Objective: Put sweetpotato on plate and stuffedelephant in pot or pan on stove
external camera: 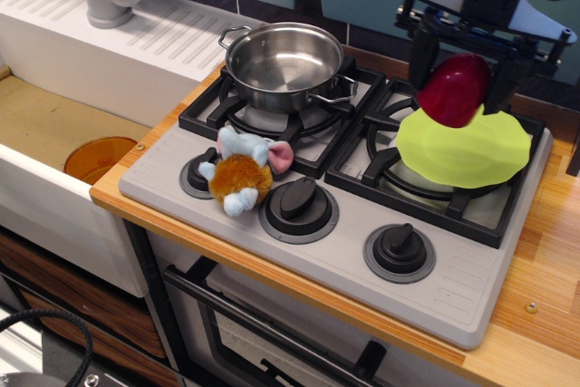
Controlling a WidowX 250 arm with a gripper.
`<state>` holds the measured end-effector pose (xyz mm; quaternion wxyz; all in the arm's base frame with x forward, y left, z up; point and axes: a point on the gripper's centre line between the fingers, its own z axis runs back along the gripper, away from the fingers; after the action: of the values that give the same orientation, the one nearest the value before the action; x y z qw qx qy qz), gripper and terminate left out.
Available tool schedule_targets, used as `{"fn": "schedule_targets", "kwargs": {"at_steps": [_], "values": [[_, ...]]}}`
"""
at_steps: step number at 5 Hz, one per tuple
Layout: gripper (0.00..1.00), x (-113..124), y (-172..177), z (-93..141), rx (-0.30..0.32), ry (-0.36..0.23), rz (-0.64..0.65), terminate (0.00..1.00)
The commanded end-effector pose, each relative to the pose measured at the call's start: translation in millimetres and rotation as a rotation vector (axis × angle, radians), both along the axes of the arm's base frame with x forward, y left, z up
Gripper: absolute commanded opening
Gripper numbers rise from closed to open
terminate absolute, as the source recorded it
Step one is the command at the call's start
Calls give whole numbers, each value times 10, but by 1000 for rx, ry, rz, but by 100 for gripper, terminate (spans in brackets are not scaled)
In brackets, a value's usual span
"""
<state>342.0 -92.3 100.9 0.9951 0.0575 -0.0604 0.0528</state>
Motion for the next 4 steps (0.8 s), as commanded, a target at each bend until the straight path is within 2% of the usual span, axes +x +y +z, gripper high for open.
{"fn": "schedule_targets", "kwargs": {"at_steps": [1, 2, 3, 4], "values": [[0, 220, -154, -50, -43, -84, 9, 0], [0, 211, -185, -111, -54, -89, 10, 0], [100, 181, -241, -138, -59, -81, 24, 0], [100, 149, -262, -127, -56, -78, 33, 0]]}}
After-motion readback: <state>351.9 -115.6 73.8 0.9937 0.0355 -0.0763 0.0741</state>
